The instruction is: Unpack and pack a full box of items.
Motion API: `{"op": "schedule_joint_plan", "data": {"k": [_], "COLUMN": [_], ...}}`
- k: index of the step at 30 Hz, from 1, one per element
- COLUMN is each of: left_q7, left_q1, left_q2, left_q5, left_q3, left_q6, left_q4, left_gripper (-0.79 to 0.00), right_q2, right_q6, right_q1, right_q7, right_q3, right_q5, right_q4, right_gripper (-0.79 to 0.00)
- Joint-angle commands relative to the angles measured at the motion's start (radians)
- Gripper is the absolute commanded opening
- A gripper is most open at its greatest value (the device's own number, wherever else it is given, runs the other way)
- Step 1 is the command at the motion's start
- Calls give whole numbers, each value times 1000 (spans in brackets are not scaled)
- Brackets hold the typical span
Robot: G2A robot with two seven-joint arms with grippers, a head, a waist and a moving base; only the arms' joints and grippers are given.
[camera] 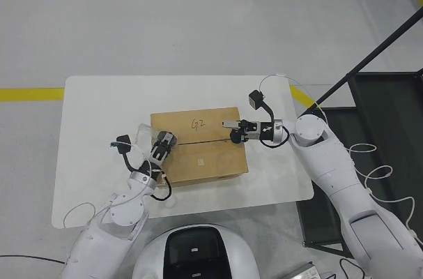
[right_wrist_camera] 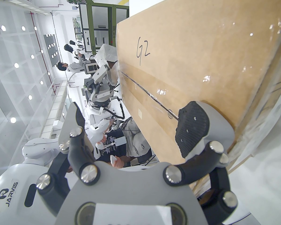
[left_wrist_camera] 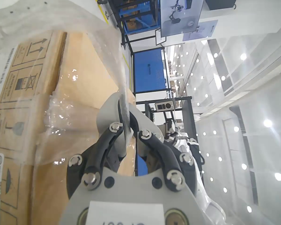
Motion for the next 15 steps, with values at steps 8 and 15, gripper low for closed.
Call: {"op": "schedule_joint_plan", "data": {"k": [8, 15], "left_q7": [-13, -17], "left_q1": [-42, -53], "left_q2": [-17, -28], "left_q5": [92, 132], "left_q3": [53, 72], "left_q6": [74, 101], "left_q4": [22, 37], "left_gripper": [-785, -785], "right_q2": [0, 0], "right_q6": [0, 0], "right_q1": [0, 0], "right_q7": [0, 0], "right_q3": [0, 0], "right_q5": [0, 0], "right_q4": [0, 0], "right_gripper": [0, 0]}}
